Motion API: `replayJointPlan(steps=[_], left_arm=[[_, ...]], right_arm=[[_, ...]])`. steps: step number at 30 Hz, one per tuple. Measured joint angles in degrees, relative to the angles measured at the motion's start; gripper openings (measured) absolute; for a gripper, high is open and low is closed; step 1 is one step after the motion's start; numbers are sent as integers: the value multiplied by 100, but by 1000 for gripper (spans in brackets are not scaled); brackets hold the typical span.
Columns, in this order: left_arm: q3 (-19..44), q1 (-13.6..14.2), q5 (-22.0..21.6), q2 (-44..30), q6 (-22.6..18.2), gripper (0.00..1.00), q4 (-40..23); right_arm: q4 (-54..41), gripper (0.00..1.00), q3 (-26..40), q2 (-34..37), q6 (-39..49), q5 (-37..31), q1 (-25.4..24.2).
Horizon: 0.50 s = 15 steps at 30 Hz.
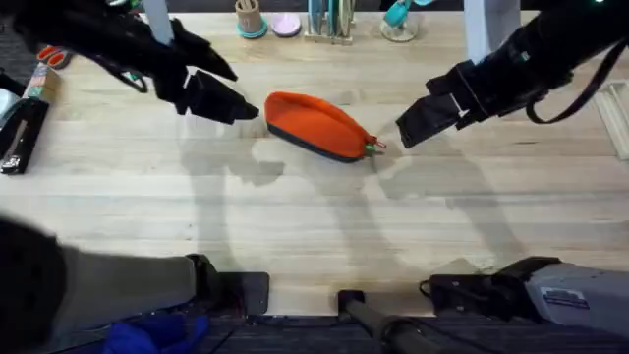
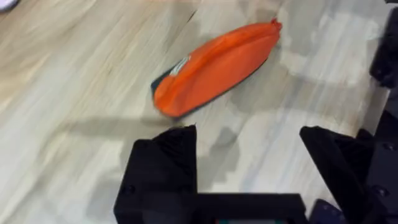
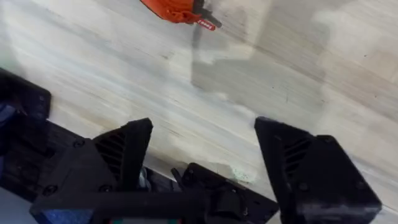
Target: Unzip the bag, pick up the pens from the table one at a time and place them inside, then zip the bag closed.
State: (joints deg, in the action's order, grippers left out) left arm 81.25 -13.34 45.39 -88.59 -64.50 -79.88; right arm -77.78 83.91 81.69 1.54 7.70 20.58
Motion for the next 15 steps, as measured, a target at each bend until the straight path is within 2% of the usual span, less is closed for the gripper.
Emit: replayJointPlan(steps=[6,11,15], left_arm=[[0,0,-811,839,1373,996,-54],[0,0,-1269,1373,2184,997,-71],[0,0,-1539,1737,2661,997,-112]], right_arm=[[-108,996,133,-5,22,0,0],[-131,996,187,-217,62,-2,0],[-135,996,263,-473,106,-2,0]])
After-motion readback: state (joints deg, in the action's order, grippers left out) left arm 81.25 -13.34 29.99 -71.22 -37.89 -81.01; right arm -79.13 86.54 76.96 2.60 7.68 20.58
